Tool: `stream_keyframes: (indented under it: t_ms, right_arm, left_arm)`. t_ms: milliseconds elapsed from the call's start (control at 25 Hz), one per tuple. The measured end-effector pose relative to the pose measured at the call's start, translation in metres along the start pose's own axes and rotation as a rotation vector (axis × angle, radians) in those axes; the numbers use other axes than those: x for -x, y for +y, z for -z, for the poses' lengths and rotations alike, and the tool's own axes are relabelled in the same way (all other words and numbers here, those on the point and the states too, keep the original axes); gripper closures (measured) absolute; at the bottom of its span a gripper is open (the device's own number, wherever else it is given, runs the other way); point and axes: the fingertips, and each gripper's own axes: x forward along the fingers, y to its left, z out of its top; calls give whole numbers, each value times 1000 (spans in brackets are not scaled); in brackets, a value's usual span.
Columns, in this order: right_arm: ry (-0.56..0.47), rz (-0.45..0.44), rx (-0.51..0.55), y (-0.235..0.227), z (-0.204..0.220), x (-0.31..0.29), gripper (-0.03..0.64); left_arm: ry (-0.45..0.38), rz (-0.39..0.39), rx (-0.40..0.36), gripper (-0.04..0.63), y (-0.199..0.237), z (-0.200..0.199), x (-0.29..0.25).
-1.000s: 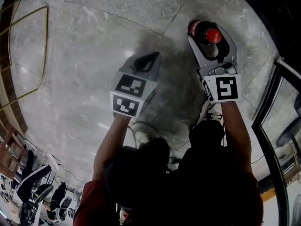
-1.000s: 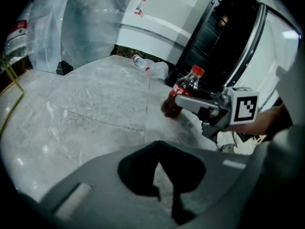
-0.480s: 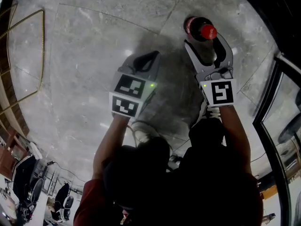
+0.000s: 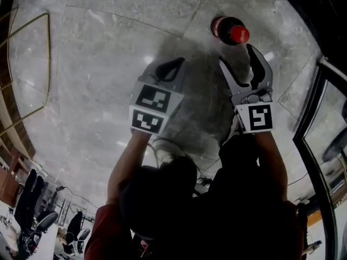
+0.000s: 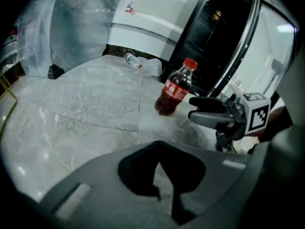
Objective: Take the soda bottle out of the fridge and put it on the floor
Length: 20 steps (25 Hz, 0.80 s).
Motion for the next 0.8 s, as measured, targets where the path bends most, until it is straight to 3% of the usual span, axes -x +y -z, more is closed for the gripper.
stream_keyframes:
  t_ms: [480,800]
  right_arm:
    - [18,-14,-16,2,5,7,319]
    - [12,13,-19,-3,3,9,434]
  left_arm:
    - [15,20,-18,595,-11,4,-5]
    - [11,33,-22,594,-17,2,-6]
